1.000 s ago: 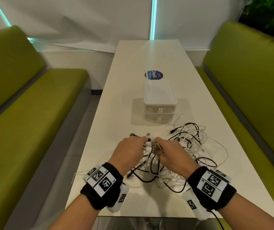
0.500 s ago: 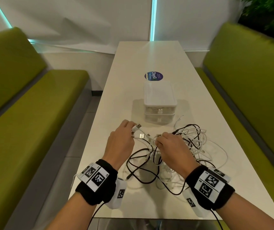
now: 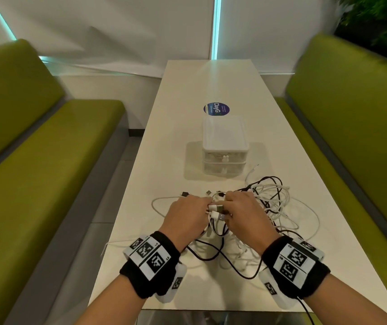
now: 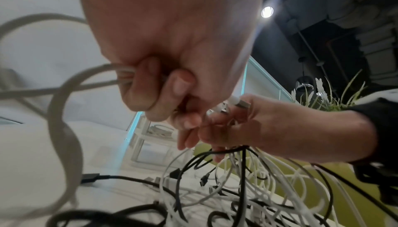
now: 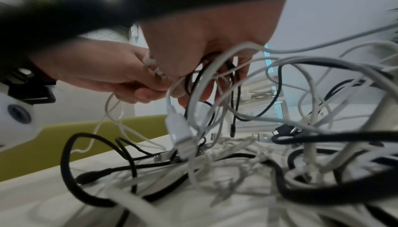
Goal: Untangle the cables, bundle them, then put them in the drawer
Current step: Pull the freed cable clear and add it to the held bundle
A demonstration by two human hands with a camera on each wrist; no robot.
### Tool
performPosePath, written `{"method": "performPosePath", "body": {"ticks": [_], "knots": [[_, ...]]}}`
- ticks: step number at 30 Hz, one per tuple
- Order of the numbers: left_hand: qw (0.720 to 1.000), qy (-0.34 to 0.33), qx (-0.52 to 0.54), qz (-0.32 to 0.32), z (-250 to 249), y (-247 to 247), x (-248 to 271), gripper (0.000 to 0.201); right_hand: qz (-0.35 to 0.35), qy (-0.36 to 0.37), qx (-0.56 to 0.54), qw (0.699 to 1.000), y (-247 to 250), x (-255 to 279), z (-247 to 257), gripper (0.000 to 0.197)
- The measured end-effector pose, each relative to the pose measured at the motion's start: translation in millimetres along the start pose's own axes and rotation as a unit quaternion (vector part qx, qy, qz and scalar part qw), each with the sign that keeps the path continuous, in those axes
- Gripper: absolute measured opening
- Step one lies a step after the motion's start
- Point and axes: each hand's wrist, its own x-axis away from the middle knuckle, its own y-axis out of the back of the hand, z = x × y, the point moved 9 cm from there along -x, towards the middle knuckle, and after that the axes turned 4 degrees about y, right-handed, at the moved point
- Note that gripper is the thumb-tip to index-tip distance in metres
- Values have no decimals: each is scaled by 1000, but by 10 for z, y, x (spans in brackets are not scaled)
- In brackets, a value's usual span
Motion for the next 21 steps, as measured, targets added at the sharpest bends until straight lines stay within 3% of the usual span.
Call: {"method": "performPosePath", "body": {"ticks": [4, 7, 11, 15, 18, 21], "knots": [[1000, 9, 20, -6, 78, 72, -19, 34, -47, 22, 5, 999, 61, 24, 15, 34], [999, 24, 44, -9, 184, 112, -35, 29, -55, -7, 31, 998, 90, 57, -90, 44], [996, 30, 81, -29, 256, 175, -24, 22, -74, -34, 27, 996, 152, 44, -172, 25], [987, 52, 130, -82, 391, 353, -42, 19, -62, -102, -38, 992, 184, 37, -382, 21], [983, 53, 147, -92, 430, 386, -50, 26, -62, -106, -83, 989, 256, 18, -437, 17], [977, 23, 180, -115, 365, 443, -21, 47, -64, -101, -76, 990, 331, -18, -424, 20]]}}
